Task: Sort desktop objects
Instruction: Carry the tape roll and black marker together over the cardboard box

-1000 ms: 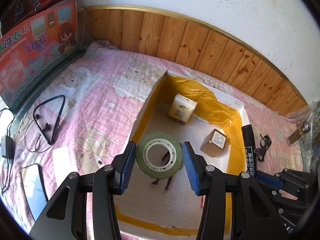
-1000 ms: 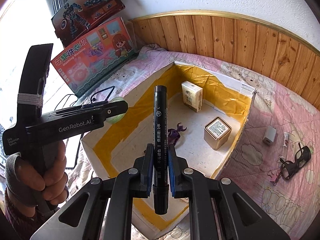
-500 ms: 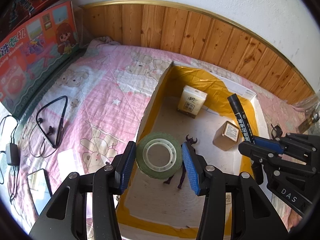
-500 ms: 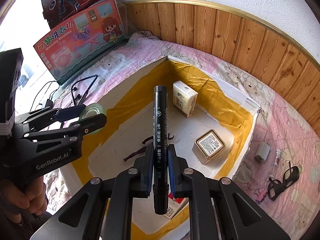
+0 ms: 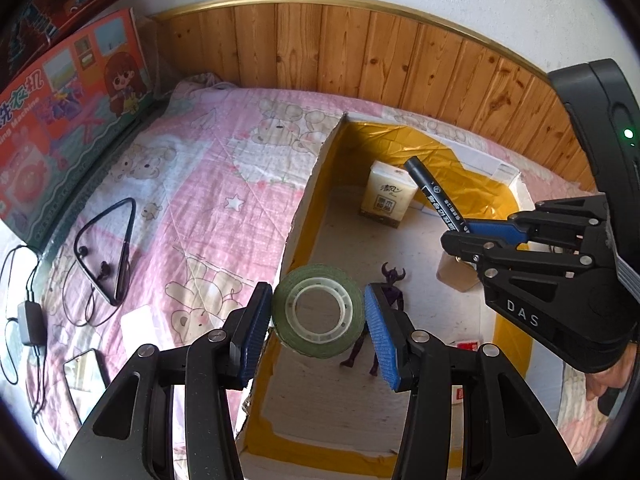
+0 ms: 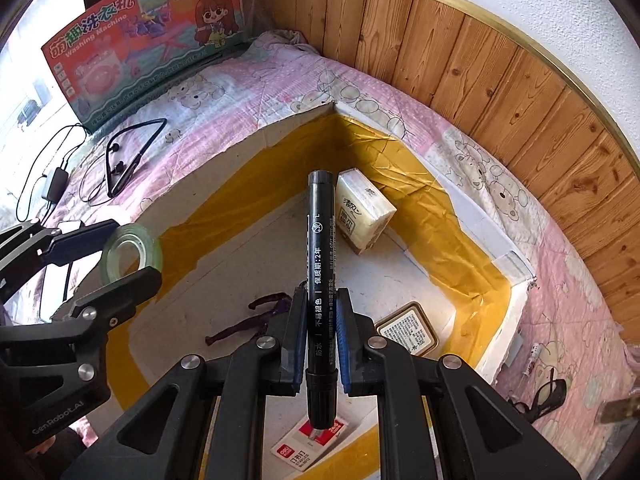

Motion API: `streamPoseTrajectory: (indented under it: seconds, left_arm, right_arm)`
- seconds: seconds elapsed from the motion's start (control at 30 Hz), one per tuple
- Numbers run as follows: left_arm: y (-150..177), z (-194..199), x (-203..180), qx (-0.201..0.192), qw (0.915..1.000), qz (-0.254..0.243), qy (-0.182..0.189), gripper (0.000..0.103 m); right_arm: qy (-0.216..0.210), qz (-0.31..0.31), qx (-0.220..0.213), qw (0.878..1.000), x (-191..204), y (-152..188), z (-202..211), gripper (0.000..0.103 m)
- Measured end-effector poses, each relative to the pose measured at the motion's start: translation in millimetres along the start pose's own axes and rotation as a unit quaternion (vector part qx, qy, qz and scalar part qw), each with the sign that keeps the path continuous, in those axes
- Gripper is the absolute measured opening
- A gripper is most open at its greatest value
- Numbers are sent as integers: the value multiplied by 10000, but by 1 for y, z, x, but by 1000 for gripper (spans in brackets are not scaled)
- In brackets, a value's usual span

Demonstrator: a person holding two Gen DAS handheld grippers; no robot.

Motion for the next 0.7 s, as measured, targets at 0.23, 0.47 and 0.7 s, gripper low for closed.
streamPoseTrajectory:
  seconds: [0.23, 0.47, 0.7]
  left_arm:
    - [1, 0, -10, -13, 9998, -194, 77, 49]
    - [6, -6, -20, 159, 9987, -427, 220, 49]
    - [13, -19, -22, 476, 9974, -494, 221, 49]
  right_arm:
    - [69, 38, 128, 9999, -3, -8, -16, 14]
    - [-16, 15, 250, 9997, -4, -15, -29, 14]
    - [-179, -11, 446, 9988, -5, -20, -41, 14]
Point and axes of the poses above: each gripper's, at about its wrist camera, not at the fingertips, and z roughly against the way its jaws point, x to its left, y to its underside, the point moved 5 cm from there along -z, roughly the way its jaws point, and after that the axes turned 4 degrees about y, right-handed, at the moved point
